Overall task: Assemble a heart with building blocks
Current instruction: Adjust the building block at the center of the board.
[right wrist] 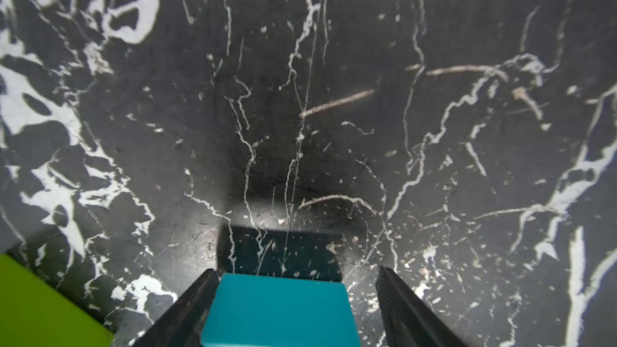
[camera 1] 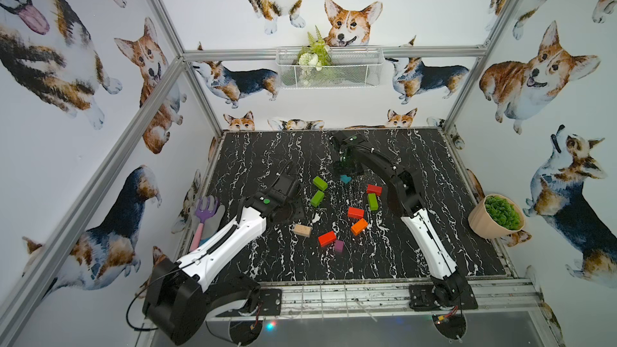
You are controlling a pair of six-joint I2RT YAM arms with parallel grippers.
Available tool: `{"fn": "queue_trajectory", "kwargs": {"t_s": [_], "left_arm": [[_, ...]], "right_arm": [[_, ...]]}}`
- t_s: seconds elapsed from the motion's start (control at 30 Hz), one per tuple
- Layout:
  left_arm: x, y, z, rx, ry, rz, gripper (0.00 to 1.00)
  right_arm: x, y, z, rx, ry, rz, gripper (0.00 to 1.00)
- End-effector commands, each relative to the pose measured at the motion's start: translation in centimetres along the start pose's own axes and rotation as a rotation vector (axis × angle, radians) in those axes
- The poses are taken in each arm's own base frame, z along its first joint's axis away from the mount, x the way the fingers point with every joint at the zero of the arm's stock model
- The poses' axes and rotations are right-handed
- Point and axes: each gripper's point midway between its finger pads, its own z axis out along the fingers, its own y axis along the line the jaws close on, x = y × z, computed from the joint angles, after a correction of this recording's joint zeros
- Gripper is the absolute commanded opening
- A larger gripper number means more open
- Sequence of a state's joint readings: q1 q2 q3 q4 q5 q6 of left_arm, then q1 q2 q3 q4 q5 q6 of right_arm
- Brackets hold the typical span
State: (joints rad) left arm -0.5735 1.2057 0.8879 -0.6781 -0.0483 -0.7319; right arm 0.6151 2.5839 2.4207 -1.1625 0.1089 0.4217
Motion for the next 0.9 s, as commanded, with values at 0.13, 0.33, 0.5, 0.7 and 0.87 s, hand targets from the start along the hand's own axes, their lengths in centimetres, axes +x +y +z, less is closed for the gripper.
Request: {"fn": "queue_trajectory", "kwargs": {"t_s": [0.13,0.33,0.5,0.7,0.87], "left_arm": [[0.1,0.5,0.3,-0.022,0.003,0.0,0.55],[0.1,0.4,0.4,-0.023,0.006,0.005,0.55],[0.2,0.6,0.7,-0.03,0.011,0.004,0.55],[0.3,0.3,1.0,-0.026,0.022,0.002,0.55],[0.1,0.4,0.9,-0.028,0.015,0.0,0.55]], "right_arm": [[0.9,0.6,0.5,-0.003,0.022,-0.042,0.71],[1.2,0.6,0.7,0.001,0.027,-0.041,0.69],[1.8,0.8,0.3,0.0,0.022,-0.052,0.67],[2.0,0.6,-0.4,0.003,0.004,-0.055,0.64],[2.5,0.7,-1.2,0.004,0.007,-0.085,0.6]]}}
